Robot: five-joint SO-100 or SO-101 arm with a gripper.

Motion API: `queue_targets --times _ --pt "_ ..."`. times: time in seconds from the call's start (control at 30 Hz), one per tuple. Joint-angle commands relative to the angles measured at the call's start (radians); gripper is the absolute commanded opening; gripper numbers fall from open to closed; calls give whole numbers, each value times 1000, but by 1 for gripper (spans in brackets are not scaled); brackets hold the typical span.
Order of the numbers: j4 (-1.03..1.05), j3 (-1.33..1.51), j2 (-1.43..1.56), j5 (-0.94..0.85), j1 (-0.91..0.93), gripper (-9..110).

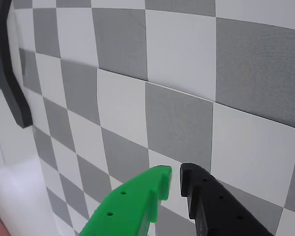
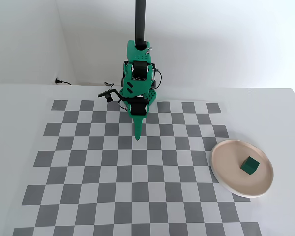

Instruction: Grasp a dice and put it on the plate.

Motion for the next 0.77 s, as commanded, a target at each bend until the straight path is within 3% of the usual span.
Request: queue_targets --times 0.0,0.2,0.73 --pt "0 -17 14 -5 -6 5" --pt "0 -17 14 -5 -6 -4" --pt "0 -17 14 -5 -6 -4"
